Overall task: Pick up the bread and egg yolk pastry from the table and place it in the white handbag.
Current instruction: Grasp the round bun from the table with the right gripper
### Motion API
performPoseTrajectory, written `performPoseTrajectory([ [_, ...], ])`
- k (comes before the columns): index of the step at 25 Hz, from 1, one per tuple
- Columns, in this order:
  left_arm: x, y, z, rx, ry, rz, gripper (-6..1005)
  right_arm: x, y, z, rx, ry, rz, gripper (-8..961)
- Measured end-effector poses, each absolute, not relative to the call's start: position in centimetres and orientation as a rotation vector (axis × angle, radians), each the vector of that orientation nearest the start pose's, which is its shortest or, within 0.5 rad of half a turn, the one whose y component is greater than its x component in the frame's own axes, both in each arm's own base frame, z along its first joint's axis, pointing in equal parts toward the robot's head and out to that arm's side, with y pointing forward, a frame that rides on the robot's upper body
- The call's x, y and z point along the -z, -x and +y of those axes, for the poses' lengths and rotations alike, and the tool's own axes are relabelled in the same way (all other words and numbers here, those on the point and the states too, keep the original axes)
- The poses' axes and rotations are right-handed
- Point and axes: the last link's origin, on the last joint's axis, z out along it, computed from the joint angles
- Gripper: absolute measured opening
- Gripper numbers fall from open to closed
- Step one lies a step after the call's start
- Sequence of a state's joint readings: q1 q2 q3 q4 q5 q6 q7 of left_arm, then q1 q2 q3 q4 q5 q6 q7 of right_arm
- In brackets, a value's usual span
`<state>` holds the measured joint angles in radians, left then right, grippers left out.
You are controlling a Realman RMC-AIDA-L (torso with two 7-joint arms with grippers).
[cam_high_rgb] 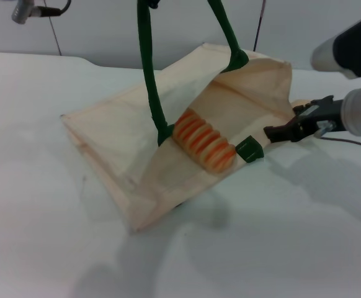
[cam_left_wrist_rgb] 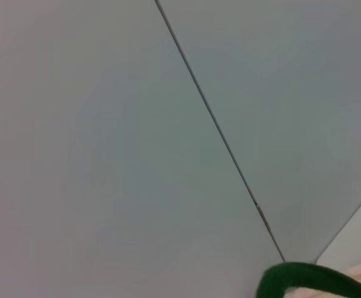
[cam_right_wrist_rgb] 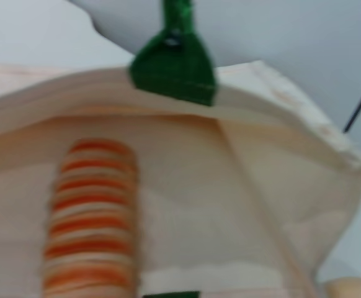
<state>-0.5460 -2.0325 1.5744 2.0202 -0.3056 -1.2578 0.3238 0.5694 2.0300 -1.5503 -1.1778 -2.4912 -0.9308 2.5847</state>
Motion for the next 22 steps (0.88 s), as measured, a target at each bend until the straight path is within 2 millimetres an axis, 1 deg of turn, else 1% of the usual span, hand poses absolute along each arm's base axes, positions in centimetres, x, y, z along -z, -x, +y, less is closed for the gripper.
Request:
performPoseTrajectory([
  [5,-8.5,3.7,35.6,0.05,2.154,-0.268,123,0.7,-19.8,41.2,0.136,2.318,0.759,822],
  [10,-8.3,3.9,35.6,0.055,2.157,-0.291,123,0.0,-20.5,41.7,0.134,2.278,0.763,822],
  [16,-8.3,4.4,35.5,0.048,2.154,-0.32,123,-0.2,-20.7,42.2,0.123,2.257,0.76,822],
  [22,-8.5,5.6,35.4,0.05,2.132,-0.385,123,-0.2,-20.8,42.4,0.115,2.246,0.759,823],
])
